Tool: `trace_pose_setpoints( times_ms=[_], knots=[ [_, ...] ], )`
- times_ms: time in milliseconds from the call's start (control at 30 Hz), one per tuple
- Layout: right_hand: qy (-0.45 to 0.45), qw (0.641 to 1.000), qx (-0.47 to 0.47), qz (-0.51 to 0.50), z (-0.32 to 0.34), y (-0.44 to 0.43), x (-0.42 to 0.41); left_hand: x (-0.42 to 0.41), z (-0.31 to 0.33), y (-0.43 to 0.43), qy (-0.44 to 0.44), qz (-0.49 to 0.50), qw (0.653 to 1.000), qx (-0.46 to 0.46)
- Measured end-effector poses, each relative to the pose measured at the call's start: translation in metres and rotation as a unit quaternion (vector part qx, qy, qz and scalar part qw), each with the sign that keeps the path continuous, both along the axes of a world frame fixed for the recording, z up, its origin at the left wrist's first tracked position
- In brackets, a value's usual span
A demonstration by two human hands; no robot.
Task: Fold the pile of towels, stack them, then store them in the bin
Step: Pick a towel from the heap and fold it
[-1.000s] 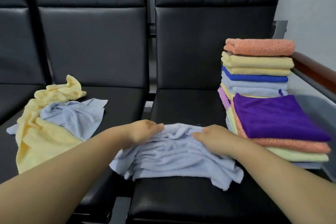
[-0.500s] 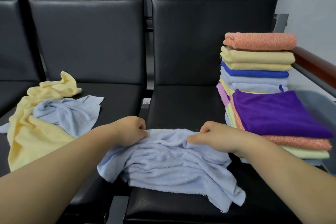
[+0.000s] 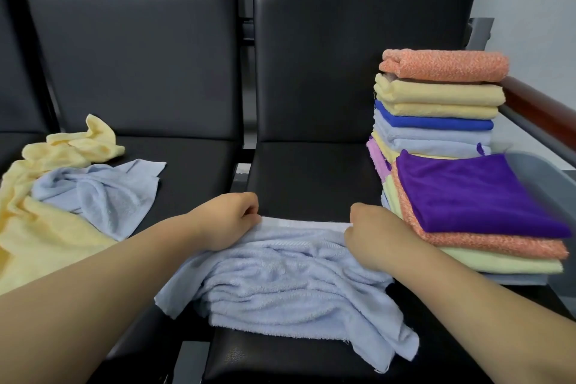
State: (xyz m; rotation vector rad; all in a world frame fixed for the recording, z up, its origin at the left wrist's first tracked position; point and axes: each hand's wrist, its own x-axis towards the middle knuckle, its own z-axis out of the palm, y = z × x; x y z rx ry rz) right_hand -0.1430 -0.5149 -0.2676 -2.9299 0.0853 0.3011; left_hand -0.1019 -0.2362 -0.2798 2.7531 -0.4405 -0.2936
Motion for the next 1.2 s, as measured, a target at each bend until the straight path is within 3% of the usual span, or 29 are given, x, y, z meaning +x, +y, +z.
trace_pose_setpoints(
  times_ms=[300, 500, 767, 1000, 1200],
  knots=[
    [0.009, 0.999, 0.031, -0.005, -0.001, 0.002, 0.0, 0.006, 0.0, -0.006, 0.025, 0.006, 1.0, 0.012],
    [0.036, 0.999, -0.004, 0.018, -0.001, 0.006, 0.001, 0.008, 0.006, -0.001, 0.048, -0.018, 0.997, 0.049],
    [-0.051, 0.995, 0.024, 0.083, 0.027, 0.007, -0.008, -0.004, 0.028, 0.025, 0.002, 0.006, 0.998, -0.056],
    [-0.131, 0.985, -0.03, 0.104, 0.043, 0.005, -0.018, -0.021, 0.041, 0.047, -0.001, 0.017, 1.0, 0.0],
    [-0.166, 0.981, -0.024, 0.092, 0.046, 0.002, -0.023, -0.032, 0.055, 0.063, -0.042, 0.061, 0.997, 0.013]
  ],
)
